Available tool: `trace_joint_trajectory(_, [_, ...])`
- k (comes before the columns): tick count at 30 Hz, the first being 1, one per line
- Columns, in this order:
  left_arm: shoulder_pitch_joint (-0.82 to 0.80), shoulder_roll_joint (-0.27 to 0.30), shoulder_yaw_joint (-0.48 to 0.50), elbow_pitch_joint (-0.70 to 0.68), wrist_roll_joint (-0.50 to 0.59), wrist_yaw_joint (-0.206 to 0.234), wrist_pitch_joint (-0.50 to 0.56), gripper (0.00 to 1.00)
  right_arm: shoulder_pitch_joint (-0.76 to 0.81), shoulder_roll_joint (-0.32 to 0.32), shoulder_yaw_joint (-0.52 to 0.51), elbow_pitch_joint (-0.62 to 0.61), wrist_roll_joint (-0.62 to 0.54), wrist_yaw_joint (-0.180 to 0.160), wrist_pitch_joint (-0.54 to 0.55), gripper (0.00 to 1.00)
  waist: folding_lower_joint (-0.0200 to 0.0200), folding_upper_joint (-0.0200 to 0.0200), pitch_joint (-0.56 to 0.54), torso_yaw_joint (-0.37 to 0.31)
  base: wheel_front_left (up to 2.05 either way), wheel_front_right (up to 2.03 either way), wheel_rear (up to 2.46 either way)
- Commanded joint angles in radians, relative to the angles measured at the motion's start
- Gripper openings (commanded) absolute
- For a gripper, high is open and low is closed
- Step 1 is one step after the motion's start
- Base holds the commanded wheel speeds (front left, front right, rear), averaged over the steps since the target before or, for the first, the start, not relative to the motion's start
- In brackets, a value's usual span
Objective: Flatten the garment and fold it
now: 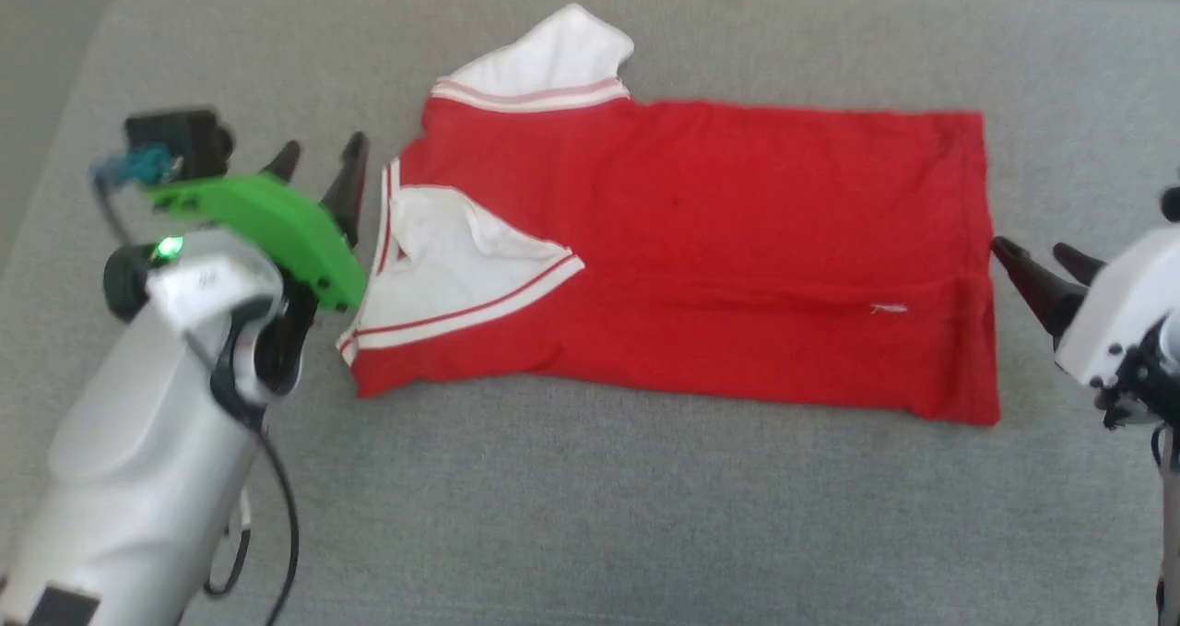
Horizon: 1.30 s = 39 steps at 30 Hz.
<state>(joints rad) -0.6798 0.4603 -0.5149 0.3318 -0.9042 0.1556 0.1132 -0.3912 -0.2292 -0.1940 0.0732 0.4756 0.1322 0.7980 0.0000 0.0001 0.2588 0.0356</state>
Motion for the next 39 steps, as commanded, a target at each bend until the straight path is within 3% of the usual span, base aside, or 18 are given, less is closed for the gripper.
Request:
trace_joint_trajectory(1, [0.047, 0.011, 0.011, -0.020, 0.016, 0.005, -0.055, 1.00, 0.036, 0.008, -0.004, -0.014, 0.009, -0.002, -0.048, 1.00, 0.0000, -0.0001, -0.096, 0.001, 0.00, 0.00, 0.00])
trace_joint_trajectory(8, [0.273, 0.026, 0.035, -0.105, 0.056, 0.020, -0.291, 1.00, 0.205, 0.012, -0.002, -0.064, 0.006, -0.002, -0.370, 1.00, 0.0000, -0.0001, -0.180, 0.008, 0.00, 0.00, 0.00])
trace_joint_trajectory(12, [0.393, 0.022, 0.052, -0.137, 0.088, 0.037, -0.357, 1.00, 0.311, -0.001, 0.003, -0.056, -0.012, -0.002, -0.513, 1.00, 0.0000, -0.0001, -0.210, 0.018, 0.00, 0.00, 0.00])
trace_joint_trajectory(17, [0.495, -0.005, 0.086, -0.160, 0.117, 0.049, -0.373, 1.00, 0.397, 0.001, 0.006, -0.028, -0.016, -0.002, -0.570, 1.00, 0.0000, -0.0001, -0.228, 0.025, 0.00, 0.00, 0.00])
trace_joint_trajectory(27, [0.563, -0.042, 0.134, -0.163, 0.161, 0.028, -0.375, 1.00, 0.435, 0.018, 0.009, -0.011, -0.004, -0.002, -0.580, 1.00, 0.0000, -0.0001, -0.230, 0.023, 0.00, 0.00, 0.00])
trace_joint_trajectory(33, [0.486, -0.019, 0.106, -0.156, 0.173, 0.017, -0.293, 1.00, 0.410, 0.012, 0.010, -0.024, 0.000, -0.002, -0.575, 1.00, 0.0000, -0.0001, -0.186, 0.022, 0.00, 0.00, 0.00])
trace_joint_trajectory(39, [0.317, 0.005, 0.052, -0.107, 0.156, 0.014, -0.034, 1.00, 0.373, -0.002, 0.012, -0.037, 0.003, -0.002, -0.558, 1.00, 0.0000, -0.0001, -0.126, 0.025, 0.00, 0.00, 0.00])
